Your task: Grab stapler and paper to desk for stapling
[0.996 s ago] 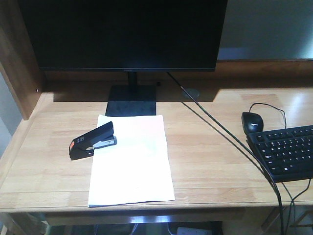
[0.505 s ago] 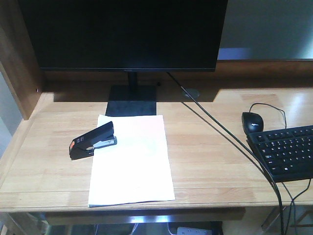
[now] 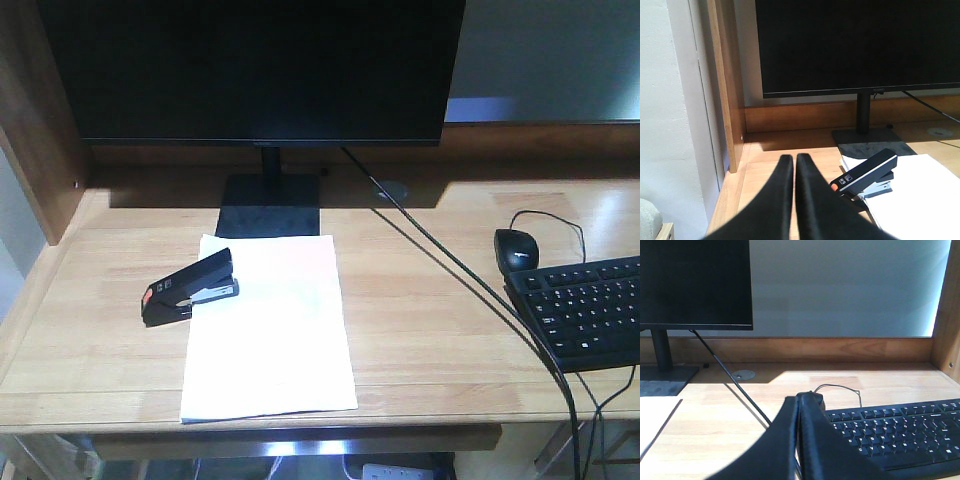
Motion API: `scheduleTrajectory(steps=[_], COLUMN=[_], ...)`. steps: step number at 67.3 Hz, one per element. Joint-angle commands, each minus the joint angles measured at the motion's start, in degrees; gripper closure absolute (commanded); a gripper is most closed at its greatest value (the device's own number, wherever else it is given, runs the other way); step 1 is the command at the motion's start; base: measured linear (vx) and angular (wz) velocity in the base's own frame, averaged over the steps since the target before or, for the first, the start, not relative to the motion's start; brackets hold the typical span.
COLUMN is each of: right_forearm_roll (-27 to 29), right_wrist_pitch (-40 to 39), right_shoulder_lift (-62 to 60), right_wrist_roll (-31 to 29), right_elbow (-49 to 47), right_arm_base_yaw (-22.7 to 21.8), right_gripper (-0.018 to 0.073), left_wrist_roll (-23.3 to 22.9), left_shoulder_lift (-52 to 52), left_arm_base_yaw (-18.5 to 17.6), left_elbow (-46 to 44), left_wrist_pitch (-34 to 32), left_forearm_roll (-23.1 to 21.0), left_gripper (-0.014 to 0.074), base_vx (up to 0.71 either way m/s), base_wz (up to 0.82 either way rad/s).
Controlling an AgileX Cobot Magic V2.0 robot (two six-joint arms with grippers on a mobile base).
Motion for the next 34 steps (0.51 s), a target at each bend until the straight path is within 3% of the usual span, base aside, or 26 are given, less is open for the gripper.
scheduleTrajectory(steps=[1,34], right_forearm_roll=[-0.38,-0.38], right_wrist_pitch=[-3.9,-4.21], right_shoulder_lift=[-0.59,-0.54], right_wrist_roll=[-0.2,-0.14], right_elbow=[1.23,1.23], right_arm_base_yaw=[-0.28,-0.34], right_gripper=[0.0568,0.0568], left_wrist_roll=[-0.01,-0.01], left_shoulder_lift=[-0.79,-0.79], left_arm_base_yaw=[-0.42,-0.42], left_elbow=[0.8,0.8], left_wrist_pitch=[-4.09,-4.09], left_forearm_roll=[-0.1,-0.1], left_gripper=[0.0603,0.0603], base_vx=[0.0,0.0], base_wz=[0.0,0.0])
